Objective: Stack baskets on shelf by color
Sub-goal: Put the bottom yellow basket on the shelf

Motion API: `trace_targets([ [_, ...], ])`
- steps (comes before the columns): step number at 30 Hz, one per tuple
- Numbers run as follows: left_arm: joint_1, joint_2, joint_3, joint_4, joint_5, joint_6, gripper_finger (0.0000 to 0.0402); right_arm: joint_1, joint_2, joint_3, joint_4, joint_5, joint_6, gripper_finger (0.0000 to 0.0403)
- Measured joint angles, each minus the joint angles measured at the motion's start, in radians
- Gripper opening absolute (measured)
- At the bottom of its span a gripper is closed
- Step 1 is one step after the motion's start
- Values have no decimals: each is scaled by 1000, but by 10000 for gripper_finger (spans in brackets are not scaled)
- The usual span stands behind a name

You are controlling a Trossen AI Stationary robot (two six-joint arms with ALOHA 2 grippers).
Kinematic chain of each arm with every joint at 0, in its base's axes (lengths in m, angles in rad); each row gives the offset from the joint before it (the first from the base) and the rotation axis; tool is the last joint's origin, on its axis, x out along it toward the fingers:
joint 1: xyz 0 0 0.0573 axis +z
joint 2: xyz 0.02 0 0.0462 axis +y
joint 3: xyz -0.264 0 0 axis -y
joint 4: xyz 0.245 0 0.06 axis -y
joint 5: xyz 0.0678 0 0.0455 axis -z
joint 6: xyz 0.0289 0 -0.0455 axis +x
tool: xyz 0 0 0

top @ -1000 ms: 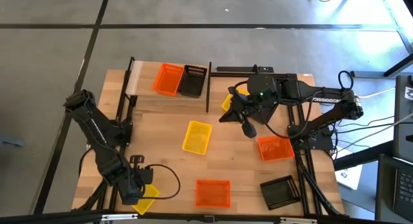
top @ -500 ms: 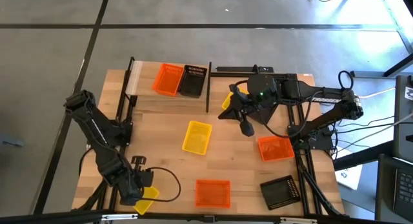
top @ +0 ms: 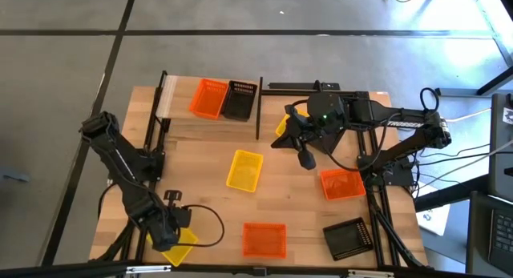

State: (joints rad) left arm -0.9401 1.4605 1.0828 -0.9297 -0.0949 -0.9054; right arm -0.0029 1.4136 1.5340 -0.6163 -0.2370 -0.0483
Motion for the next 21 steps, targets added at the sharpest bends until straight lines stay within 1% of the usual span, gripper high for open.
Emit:
trace_targets([
  [11,-6,0,-112,76,3,0,58,0,0,0,-2,0,17,0],
  [14,-13,0,-127,121,4,0,58,0,0,0,-2,0,17,0],
  [21,-13,0,-154,150,2,55,58,0,0,0,-3,1,17,0],
])
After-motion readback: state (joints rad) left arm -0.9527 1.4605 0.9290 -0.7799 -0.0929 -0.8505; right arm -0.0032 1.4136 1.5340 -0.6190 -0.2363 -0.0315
